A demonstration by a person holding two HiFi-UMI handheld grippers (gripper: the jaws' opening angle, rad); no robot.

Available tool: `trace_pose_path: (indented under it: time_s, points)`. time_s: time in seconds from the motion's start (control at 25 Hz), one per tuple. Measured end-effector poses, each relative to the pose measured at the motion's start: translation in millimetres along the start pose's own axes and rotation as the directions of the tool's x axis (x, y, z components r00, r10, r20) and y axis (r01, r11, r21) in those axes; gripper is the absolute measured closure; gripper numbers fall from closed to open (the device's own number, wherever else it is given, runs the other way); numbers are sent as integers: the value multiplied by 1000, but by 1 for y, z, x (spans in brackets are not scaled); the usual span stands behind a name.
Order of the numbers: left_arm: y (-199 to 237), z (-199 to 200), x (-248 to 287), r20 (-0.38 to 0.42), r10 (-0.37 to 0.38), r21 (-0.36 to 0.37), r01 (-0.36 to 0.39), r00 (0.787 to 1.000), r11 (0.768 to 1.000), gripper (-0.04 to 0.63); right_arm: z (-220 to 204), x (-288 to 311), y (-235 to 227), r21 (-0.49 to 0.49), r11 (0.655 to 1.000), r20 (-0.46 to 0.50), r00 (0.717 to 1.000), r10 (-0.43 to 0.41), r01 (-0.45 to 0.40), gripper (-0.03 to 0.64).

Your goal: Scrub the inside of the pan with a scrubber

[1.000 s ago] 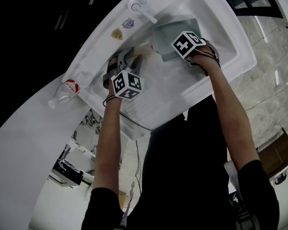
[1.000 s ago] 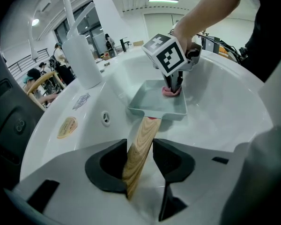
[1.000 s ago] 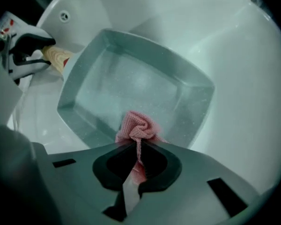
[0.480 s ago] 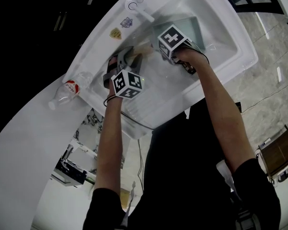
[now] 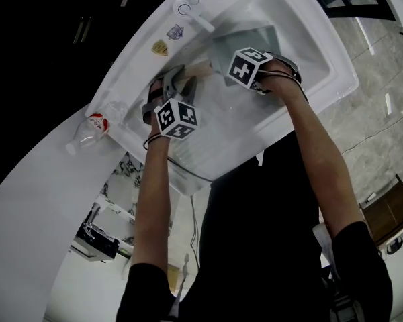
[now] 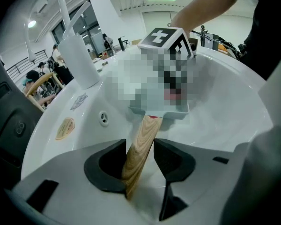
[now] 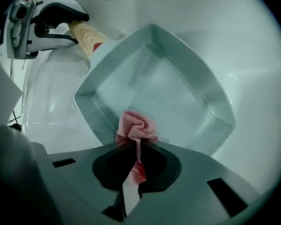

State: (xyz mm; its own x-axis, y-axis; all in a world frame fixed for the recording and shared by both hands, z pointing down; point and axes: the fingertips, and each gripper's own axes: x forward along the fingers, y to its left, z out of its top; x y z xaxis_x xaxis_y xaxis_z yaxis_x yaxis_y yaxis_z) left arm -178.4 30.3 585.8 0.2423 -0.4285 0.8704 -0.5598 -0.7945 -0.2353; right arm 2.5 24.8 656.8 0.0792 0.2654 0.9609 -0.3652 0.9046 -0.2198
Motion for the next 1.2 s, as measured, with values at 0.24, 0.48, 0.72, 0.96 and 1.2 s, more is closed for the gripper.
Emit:
trace_pose_path:
  time_s: [0.24,0.48,0.72,0.96,1.2]
  points:
    - [-1,0,0,1,-3,17,3,1000,1000,416,-32,6,-21,0,1000,-68,997,-30,31,581]
    - [-2,1,0,1,-15,13,15,1000,1000,416,-30,4,-31,98,995,-25,1000,-7,9,580]
    - [-1,3,1,5,-11,13,11,1000,1000,416,-12,-11,-67,241,956,83,978,-191,166,580]
    - [-1,8,3,10,-12,13,12,1000,1000,416,4,-25,-102,372,894,142,937,-319,248,580]
    - [0,8,3,11,-9,7,9,1000,1000,416,19,-36,-124,516,817,196,894,-404,256,580]
